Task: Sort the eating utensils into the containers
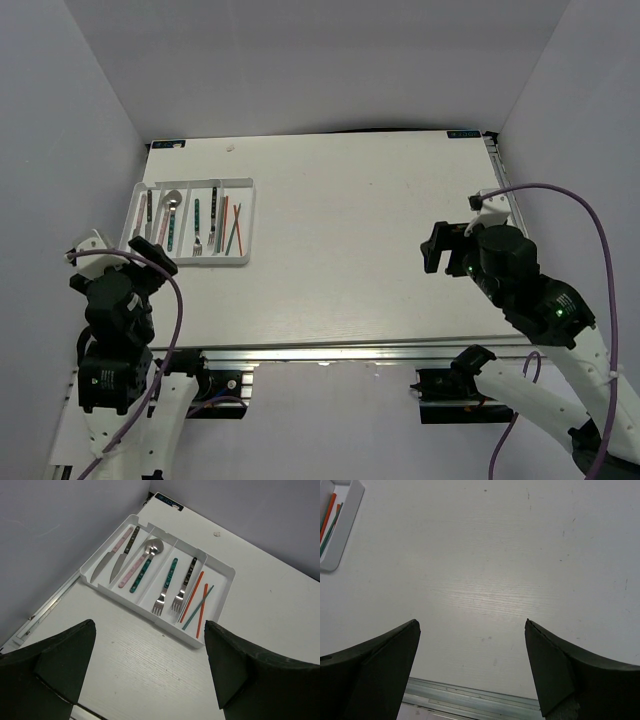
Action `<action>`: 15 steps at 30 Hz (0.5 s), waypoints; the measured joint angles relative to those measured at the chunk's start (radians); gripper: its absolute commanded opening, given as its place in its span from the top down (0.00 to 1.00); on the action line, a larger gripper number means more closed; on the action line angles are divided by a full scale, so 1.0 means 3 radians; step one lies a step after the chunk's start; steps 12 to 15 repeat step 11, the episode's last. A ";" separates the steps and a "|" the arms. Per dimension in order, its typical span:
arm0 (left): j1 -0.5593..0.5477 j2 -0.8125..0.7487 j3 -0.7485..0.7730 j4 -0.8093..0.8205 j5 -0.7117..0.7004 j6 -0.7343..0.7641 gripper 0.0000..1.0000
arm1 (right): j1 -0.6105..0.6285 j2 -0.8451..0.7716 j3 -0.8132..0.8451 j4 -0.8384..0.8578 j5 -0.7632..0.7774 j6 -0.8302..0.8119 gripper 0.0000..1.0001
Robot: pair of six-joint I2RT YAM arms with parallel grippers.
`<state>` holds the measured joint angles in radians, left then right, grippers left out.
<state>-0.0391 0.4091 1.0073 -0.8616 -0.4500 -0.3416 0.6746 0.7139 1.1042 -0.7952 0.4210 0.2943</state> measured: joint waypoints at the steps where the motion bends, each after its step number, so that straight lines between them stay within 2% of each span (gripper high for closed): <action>1: -0.0017 -0.0022 0.0000 -0.0015 -0.0022 -0.0015 0.02 | 0.0000 -0.0045 -0.0006 -0.0037 0.0000 0.0019 0.11; 9: -0.0089 -0.0053 0.0003 -0.0052 -0.0361 -0.0291 0.02 | 0.0000 -0.0132 -0.0074 -0.0148 0.0001 0.0095 0.11; 15: -0.0099 -0.0079 0.0003 -0.0053 -0.0392 -0.0340 0.02 | 0.0000 -0.0134 -0.0074 -0.0145 -0.0001 0.0114 0.11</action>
